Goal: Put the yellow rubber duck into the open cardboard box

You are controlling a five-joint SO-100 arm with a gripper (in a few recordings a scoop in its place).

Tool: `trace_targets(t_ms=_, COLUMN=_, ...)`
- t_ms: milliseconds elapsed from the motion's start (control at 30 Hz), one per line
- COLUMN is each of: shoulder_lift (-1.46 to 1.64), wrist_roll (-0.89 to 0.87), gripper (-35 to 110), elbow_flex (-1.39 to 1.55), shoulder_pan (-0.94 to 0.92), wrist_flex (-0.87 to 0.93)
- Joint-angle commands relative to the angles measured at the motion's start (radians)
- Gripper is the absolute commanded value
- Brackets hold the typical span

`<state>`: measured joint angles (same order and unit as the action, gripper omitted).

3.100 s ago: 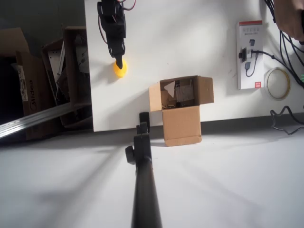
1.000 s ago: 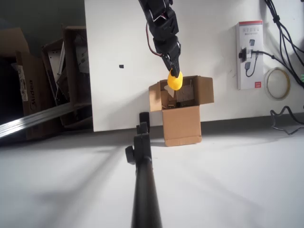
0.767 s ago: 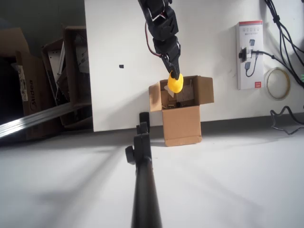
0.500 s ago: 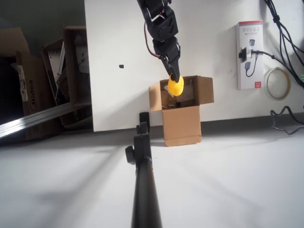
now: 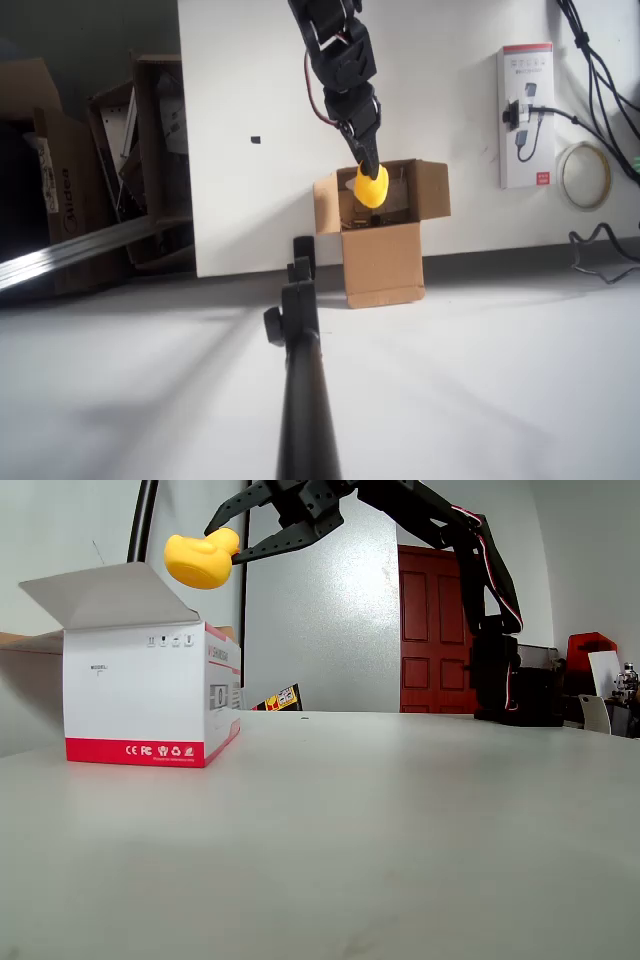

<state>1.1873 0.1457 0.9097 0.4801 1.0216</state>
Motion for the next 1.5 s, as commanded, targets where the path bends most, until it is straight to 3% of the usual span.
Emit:
trace_targets(t_ms=0, shoulder_lift=0.003, wrist_roll=-0.006, gripper=8, elbow_flex=-0.052, shoulder_pan=-0.002, wrist_flex=-0.006)
trace_targets(t_ms=467, shoulder_lift=0.006, wrist_roll=-0.006, gripper=22, elbow_flex=-0.052, shoulder_pan=-0.003, wrist_flex=0.003)
trace_targets(t_ms=800, shoulder_lift=0.067, wrist_roll=-0.006, gripper=3, elbow_flex=-0.052, shoulder_pan=-0.021, wrist_flex=0.067)
trace_targets(t_ms=1467, shoulder_lift=0.543, wrist_roll=-0.006, gripper=-1, elbow_flex=-0.038, shoulder_pan=-0.152, wrist_flex=0.505)
